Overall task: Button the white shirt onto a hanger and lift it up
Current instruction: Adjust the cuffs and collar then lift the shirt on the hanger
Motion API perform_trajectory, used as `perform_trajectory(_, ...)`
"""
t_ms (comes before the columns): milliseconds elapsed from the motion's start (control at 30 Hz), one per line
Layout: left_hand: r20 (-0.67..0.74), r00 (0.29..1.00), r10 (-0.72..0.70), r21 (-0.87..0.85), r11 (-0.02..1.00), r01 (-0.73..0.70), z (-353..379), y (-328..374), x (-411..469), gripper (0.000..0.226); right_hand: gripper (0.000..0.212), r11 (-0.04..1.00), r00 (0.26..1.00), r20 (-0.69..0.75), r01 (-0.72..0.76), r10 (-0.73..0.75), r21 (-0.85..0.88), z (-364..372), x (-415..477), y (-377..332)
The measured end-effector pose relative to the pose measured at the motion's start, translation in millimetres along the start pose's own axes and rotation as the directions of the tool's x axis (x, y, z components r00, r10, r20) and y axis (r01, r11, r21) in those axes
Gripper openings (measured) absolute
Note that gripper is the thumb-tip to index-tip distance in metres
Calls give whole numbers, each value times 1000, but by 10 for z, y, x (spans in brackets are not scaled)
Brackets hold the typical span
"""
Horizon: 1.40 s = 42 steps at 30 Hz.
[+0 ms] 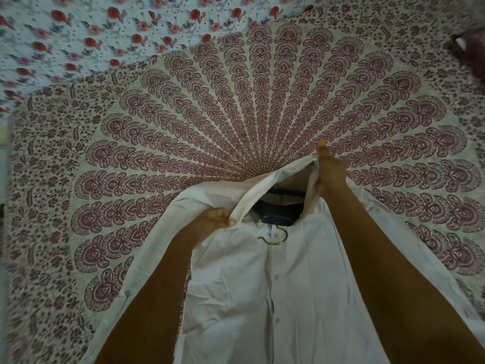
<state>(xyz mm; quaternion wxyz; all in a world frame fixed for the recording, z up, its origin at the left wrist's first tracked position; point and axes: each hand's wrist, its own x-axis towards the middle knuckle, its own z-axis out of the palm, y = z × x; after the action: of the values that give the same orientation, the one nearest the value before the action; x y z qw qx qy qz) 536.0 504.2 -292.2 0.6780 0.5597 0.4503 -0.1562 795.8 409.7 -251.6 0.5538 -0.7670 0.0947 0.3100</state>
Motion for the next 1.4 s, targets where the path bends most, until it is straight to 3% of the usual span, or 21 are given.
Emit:
perform_trajectory(67, -100, 995, 30, 146, 989, -15, 6, 63, 69, 15, 53, 1000, 1000, 8, 4, -4, 23, 12, -2, 37)
perform_trajectory(100, -230, 969, 87, 210, 977, -38, 11, 112, 108, 15, 52, 1000, 1000, 11, -4, 4, 31, 8, -18, 30)
perform_trajectory(167, -471, 857, 207, 189, 973, -130, 31, 284, 124, 19, 48, 999, 1000, 18, -21, 20, 26, -20, -69, -23)
perform_trajectory(200, -502, 828, 250, 136, 968, -210, 31, 394, 113, 24, 46, 1000, 1000, 11, -19, 18, 23, -33, -85, -55)
perform_trajectory(267, -392, 847, 360, 146, 933, -329, 40, 592, 85, 35, 49, 1000, 1000, 9, 26, -26, -5, -53, -118, -103)
perform_trajectory(333, -150, 883, 444, 312, 869, -384, 51, 690, 60, 40, 58, 999, 999, 8, 40, -40, -18, -69, -134, -115)
perform_trajectory(400, 44, 894, 446, 479, 776, -411, 64, 657, 69, 42, 75, 1000, 1000, 24, 20, -20, 21, -83, -228, -183)
perform_trajectory(467, 122, 912, 391, 610, 695, -380, 98, 524, 126, 55, 76, 1000, 998, 62, 11, -12, 20, -77, -253, -190)
perform_trajectory(533, 70, 921, 383, 714, 625, -314, 203, 422, 172, 59, 63, 1000, 993, 114, 13, -11, -15, -102, -171, -145)
perform_trajectory(633, -84, 885, 458, 787, 576, -223, 340, 400, 219, 47, 27, 999, 981, 193, -12, 22, -52, -171, -97, -64)
perform_trajectory(733, -90, 898, 431, 837, 520, -166, 361, 426, 268, 45, 29, 994, 965, 261, 17, 12, -112, -301, -83, 53)
perform_trajectory(833, -108, 890, 443, 836, 524, -159, 347, 470, 294, 45, 5, 999, 923, 380, -48, 54, -25, -446, -143, 205)
perform_trajectory(933, -158, 872, 462, 802, 575, -159, 339, 539, 344, 45, 22, 994, 918, 380, -107, 113, -37, -576, -189, 405)
perform_trajectory(1033, -158, 882, 444, 796, 586, -152, 322, 587, 391, 45, 17, 979, 914, 355, -202, 197, -24, -705, -238, 569)
perform_trajectory(1233, -184, 883, 432, 746, 646, -161, 311, 680, 420, 43, 21, 922, 798, 561, -358, 221, 146, -985, -253, 729)
perform_trajectory(1333, -196, 887, 417, 740, 657, -145, 311, 731, 409, 42, 22, 938, 788, 563, -341, 248, 65, -1023, -255, 789)
perform_trajectory(1400, -197, 887, 417, 740, 657, -144, 329, 736, 393, 42, 18, 966, 825, 503, -212, 259, -150, -989, -290, 846)
